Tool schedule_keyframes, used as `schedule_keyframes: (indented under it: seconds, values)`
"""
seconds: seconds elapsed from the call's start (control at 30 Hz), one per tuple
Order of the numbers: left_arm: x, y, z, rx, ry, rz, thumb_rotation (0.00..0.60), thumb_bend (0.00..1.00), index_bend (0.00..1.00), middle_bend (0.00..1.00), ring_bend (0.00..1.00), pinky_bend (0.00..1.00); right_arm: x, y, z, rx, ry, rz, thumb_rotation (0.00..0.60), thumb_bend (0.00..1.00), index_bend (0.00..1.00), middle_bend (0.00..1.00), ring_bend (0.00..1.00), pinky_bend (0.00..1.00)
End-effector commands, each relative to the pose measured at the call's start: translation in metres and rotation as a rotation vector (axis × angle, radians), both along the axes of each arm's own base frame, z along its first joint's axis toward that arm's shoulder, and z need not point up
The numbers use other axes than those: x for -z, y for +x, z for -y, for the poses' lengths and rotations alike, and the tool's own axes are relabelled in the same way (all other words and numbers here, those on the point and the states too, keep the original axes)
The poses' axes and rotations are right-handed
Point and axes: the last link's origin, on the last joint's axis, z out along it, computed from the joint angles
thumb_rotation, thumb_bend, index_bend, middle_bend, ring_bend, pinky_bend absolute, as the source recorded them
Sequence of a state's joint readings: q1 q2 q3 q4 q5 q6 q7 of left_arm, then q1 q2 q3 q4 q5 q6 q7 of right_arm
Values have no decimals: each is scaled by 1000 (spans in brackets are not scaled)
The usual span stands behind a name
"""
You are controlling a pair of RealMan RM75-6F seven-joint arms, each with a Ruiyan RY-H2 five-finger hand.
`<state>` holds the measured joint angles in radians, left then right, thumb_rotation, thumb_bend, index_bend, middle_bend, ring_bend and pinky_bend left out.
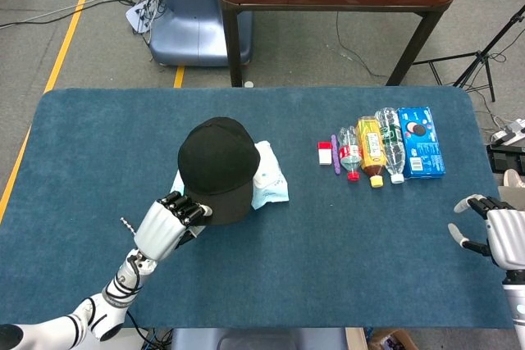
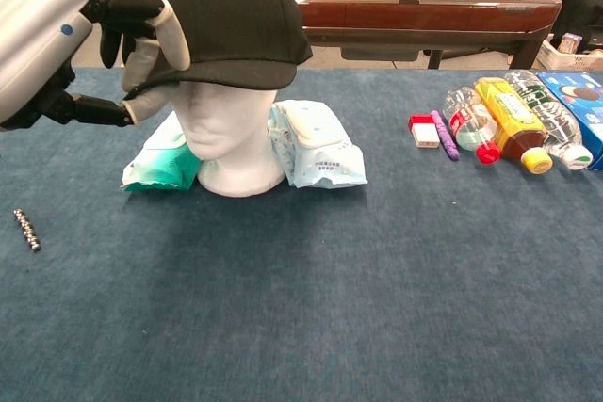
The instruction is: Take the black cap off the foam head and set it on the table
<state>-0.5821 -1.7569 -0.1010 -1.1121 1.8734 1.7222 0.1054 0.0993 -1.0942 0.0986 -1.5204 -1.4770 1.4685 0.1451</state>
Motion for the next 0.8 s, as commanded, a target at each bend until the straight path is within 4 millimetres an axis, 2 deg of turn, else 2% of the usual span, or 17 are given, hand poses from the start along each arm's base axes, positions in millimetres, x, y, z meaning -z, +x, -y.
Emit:
schedule_keyframes:
  seconds: [0.03, 0.33, 0.8]
  values:
    - [-4, 3, 0, 11, 15, -3, 600, 596, 615, 778, 620, 659, 0, 0, 0, -1, 1, 0, 600, 271, 487, 455, 410, 480]
    - [-16, 14, -2, 31, 59, -20, 600, 597, 618, 780, 621, 659, 0, 0, 0, 0, 2, 1, 600, 271, 487, 455, 410, 480]
    - [-43, 31, -19, 31, 149, -21, 600, 598, 618, 781, 622, 660, 1, 0, 1, 1, 6, 0, 600, 270, 487, 455, 410, 480]
